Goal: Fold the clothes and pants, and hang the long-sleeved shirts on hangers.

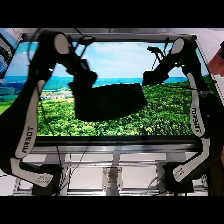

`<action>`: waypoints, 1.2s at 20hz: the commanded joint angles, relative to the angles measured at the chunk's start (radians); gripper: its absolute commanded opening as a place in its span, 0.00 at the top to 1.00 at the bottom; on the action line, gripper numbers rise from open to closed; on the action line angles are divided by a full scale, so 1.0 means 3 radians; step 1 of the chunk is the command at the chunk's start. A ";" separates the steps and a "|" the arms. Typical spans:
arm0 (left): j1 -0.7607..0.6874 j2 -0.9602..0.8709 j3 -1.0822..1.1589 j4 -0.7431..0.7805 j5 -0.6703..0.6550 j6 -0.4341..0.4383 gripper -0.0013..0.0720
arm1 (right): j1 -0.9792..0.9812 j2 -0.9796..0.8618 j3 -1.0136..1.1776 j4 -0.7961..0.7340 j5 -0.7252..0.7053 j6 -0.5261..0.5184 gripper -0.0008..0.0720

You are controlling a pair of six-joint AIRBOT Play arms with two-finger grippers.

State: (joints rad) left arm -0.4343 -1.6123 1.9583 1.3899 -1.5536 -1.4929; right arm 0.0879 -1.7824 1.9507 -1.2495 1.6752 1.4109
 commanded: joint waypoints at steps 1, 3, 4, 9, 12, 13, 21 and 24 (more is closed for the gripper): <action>-0.0215 -0.0186 0.0011 -0.0743 0.0650 -0.0050 0.95 | -0.0191 -0.0001 0.0001 -0.0031 0.0118 0.0005 0.35; -0.0215 -0.0271 0.0011 -0.1055 0.0877 -0.0048 0.95 | -0.0310 -0.0001 0.0001 -0.0029 0.0200 0.0005 0.35; -0.0215 -0.0315 0.0010 -0.1176 0.0970 -0.0048 0.95 | -0.0365 -0.0001 0.0001 -0.0029 0.0216 0.0005 0.35; -0.0216 -0.0576 0.0009 -0.1582 0.1078 -0.0034 0.95 | -0.0501 -0.0001 0.0001 -0.0037 0.0198 0.0038 0.35; -0.0216 -0.0802 0.0008 -0.1974 0.1104 0.0095 0.94 | -0.0501 -0.0001 0.0001 -0.0038 0.0195 0.0037 0.35; -0.0216 -0.0876 0.0009 -0.2166 0.1136 0.0211 0.93 | -0.0501 -0.0001 0.0001 -0.0038 0.0195 0.0036 0.35; -0.0219 -0.1142 0.0008 -0.3461 0.1165 0.0940 0.25 | -0.0501 -0.0001 0.0001 -0.0042 0.0158 0.0031 0.35; -0.0158 -0.1129 0.0009 -0.3277 0.1122 0.0876 0.30 | -0.0497 -0.0004 0.0000 -0.0031 0.0042 0.0020 0.32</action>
State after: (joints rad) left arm -0.4938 -1.9469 1.9606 0.4126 -1.2079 -1.2434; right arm -0.0616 -1.7824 1.9507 -1.2613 1.7161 1.4212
